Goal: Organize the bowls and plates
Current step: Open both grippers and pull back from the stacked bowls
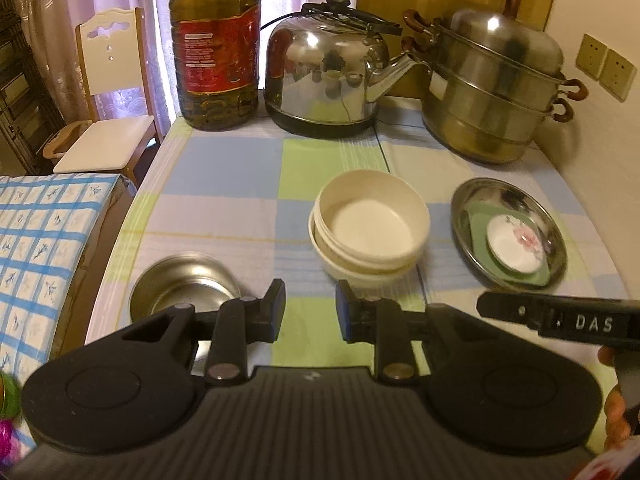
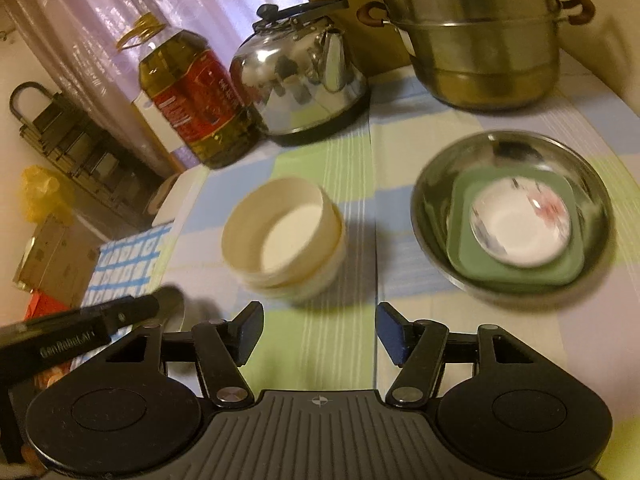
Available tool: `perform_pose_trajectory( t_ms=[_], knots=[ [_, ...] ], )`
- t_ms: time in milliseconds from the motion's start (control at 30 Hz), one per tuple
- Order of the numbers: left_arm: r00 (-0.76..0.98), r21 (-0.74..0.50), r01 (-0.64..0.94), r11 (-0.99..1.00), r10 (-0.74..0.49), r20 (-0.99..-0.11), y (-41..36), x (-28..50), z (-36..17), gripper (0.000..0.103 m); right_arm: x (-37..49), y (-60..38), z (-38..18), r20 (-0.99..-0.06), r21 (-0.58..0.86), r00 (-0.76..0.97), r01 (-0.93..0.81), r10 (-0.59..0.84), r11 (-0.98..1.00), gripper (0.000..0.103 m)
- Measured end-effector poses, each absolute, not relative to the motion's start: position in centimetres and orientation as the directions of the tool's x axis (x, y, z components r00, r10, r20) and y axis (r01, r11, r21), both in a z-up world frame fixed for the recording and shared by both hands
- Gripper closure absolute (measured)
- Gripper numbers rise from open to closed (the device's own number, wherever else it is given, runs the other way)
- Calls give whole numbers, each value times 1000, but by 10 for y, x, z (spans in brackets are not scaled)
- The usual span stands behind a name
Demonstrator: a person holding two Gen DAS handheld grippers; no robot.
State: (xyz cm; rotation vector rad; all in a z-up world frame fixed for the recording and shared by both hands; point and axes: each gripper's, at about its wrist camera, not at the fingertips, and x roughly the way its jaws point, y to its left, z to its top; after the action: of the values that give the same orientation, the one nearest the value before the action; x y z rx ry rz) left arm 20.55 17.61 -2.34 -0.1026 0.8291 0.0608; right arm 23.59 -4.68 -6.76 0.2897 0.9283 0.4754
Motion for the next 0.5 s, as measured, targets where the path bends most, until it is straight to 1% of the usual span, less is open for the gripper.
perform_pose_trajectory(
  t_ms=[200, 500],
  knots=[
    [672, -74, -103, 992, 14, -741, 160, 165, -18, 79, 195, -68, -67, -712, 438, 475, -274, 517, 856, 39],
    [635, -76, -143, 987, 33, -772, 138, 115, -27, 79, 144, -100, -65, -740, 391, 461, -297, 490, 871, 38]
  ],
)
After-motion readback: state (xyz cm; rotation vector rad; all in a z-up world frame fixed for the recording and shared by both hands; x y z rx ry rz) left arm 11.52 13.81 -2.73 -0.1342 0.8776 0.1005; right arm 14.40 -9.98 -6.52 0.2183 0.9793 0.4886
